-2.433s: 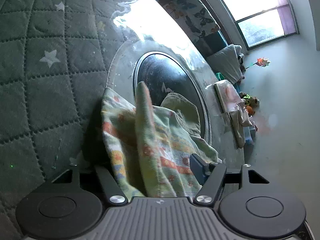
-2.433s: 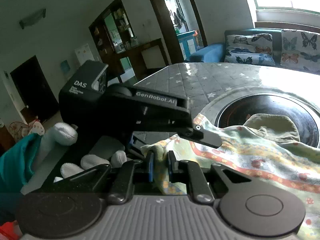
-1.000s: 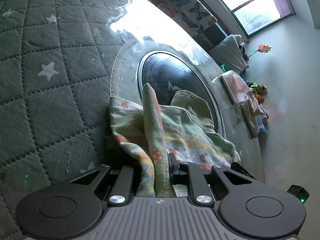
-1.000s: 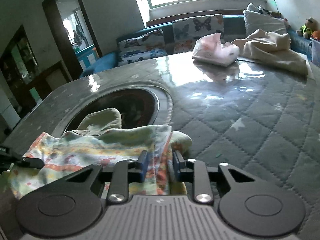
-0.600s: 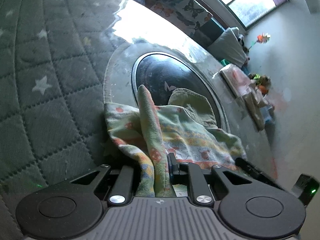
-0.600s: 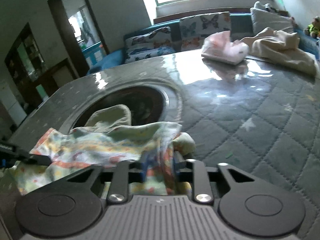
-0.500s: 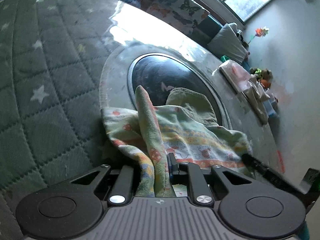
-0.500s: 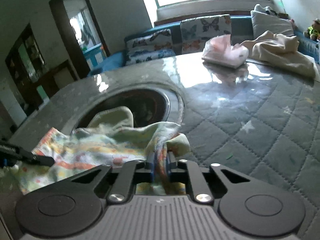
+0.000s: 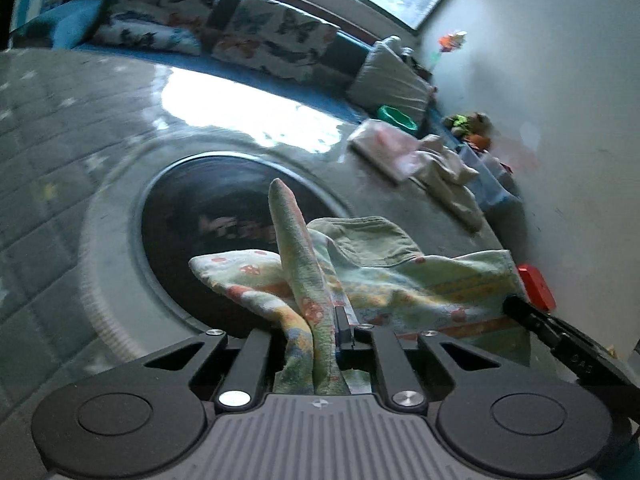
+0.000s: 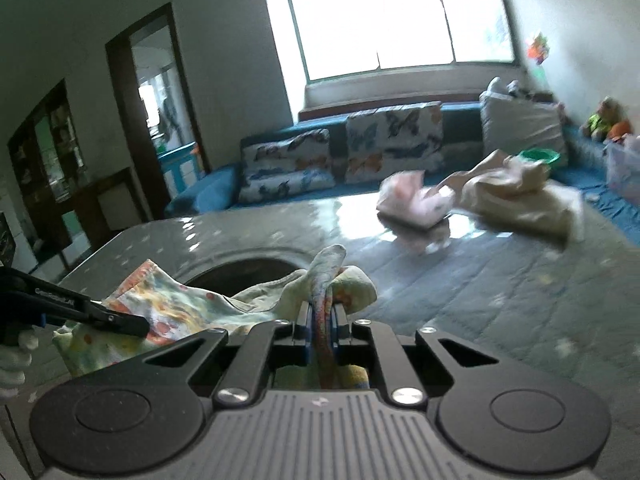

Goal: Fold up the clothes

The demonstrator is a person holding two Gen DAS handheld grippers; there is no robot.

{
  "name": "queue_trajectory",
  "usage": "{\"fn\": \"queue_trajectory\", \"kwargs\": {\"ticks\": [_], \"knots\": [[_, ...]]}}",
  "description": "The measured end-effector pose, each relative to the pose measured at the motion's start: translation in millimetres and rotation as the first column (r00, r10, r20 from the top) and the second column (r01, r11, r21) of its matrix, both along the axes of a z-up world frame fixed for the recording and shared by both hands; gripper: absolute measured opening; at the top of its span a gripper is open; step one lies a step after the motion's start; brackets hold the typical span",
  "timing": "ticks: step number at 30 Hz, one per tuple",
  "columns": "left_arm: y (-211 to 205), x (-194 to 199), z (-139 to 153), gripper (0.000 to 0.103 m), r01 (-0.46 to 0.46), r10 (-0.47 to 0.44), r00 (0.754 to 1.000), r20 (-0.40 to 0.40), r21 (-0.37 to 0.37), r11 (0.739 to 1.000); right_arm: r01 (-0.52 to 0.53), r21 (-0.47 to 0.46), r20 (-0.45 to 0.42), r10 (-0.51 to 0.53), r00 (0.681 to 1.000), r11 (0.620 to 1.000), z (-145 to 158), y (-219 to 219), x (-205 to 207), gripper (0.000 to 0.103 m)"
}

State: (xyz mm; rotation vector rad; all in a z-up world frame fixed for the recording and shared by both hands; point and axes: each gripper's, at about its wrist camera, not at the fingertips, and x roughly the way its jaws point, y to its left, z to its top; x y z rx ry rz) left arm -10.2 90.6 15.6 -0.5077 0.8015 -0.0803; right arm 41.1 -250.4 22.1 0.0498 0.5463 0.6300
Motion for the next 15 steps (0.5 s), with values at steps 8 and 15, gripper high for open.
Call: {"fn": "queue_trajectory", "kwargs": {"ticks": [8, 15], "knots": [[-45, 33, 18, 0.011, 0.113, -0.114, 0.993, 0.034, 0.032, 0.993, 0.117, -0.015, 0.069, -0.116, 0.991, 0.993, 25, -47, -8, 0.008], [-89, 59, 31, 0.011, 0.206, -0.21, 0.977, 0.043, 0.084, 0.975, 0.209, -0.021, 0.118, -0.205, 0.972, 0.978, 43, -83, -13, 0.008]]}}
